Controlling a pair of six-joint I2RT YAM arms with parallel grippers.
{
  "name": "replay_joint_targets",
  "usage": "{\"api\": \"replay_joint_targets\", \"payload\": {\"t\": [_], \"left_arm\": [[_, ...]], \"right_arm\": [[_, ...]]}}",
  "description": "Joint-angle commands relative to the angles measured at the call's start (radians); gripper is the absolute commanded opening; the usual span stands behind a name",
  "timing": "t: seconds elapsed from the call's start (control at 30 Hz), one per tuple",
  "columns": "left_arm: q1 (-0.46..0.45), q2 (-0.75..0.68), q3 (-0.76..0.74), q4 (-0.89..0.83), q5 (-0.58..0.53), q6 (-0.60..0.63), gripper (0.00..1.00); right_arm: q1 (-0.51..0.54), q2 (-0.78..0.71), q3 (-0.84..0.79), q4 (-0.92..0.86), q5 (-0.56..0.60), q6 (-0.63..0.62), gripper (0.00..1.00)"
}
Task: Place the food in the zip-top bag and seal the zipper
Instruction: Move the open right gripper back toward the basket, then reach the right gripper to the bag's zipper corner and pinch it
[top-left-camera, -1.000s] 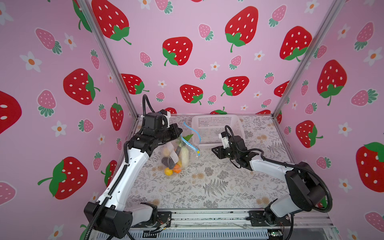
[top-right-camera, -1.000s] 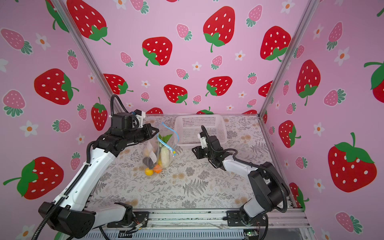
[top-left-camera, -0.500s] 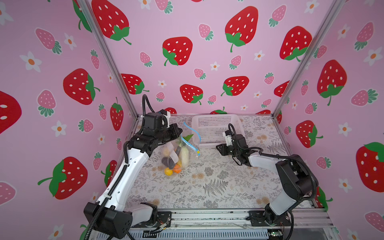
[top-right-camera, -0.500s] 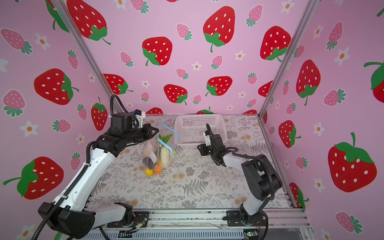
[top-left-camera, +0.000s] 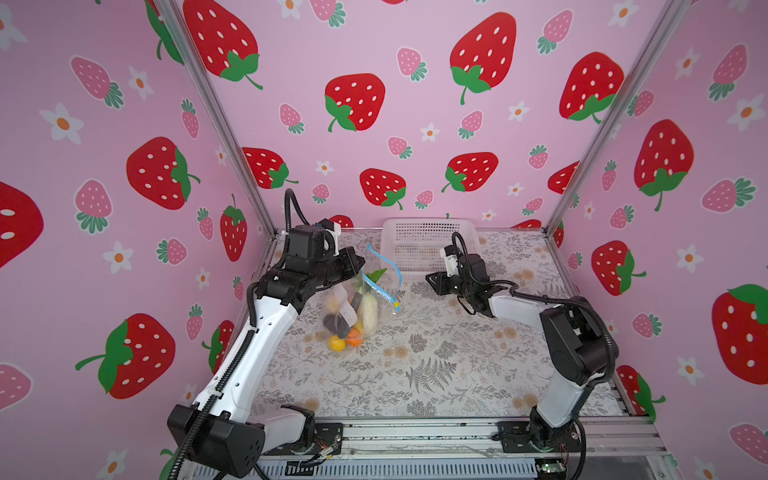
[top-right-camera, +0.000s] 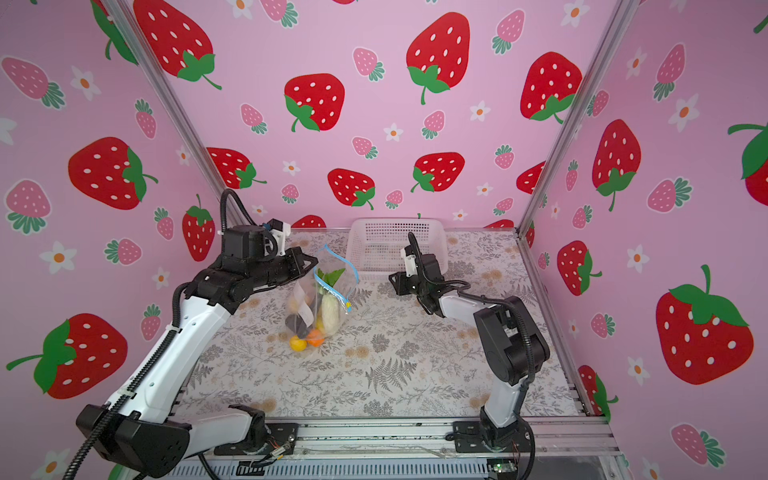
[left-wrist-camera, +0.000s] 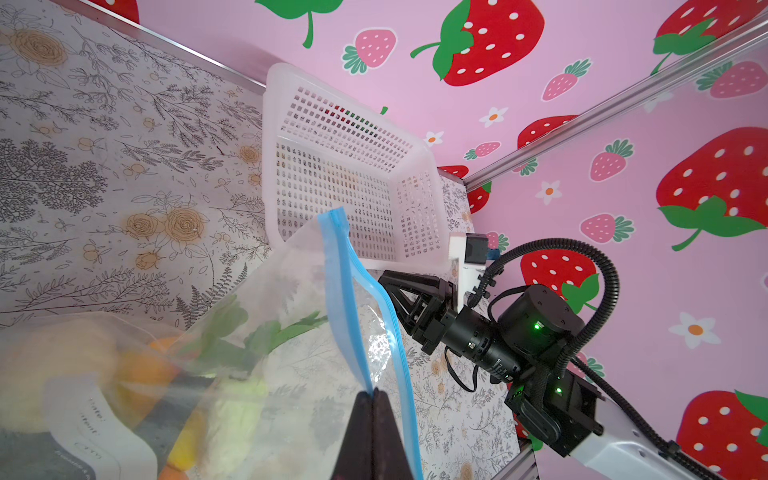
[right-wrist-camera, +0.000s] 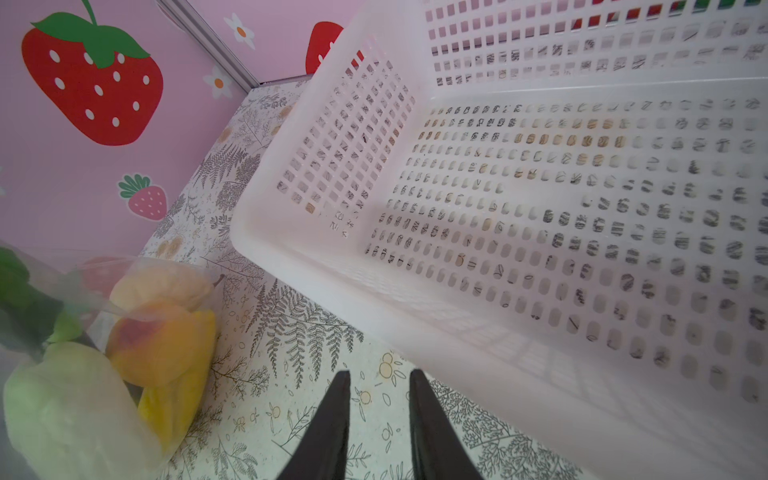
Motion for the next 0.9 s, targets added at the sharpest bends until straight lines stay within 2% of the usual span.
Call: {"api": "replay_joint_targets", "payload": {"t": [0.0,0.23,0.4,0.63,0.87], "left_arm": [[-0.004,-0.028,-0.004,0.015,-0.007,0.000,0.00],[-0.005,-0.022,-0.004,0.015,-0.008,0.001,0.00],[-0.004,-0.015,0.005,0.007,-0.013,-0.001,0.00],[-0.006,0.002,0.007,0.010,-0.020,-0.012,0.00],[-0.006,-0.002,-0.004,0.018,-0.037,-0.017,0.00]], "right_arm": [[-0.014,0.019,0.023,0.016,-0.009,-0.023,0.29],[-0.049,0.017,0.036,-0.001,-0.012,-0.045,0.31],[-0.040,-0.095,-0.009,0.014,-0.089,-0.030,0.33],[0.067,-0.354,-0.186,0.119,-0.194,-0.031,0.40],[0.180,-0.461,-0.273,0.226,-0.269,0.102,0.53]]}}
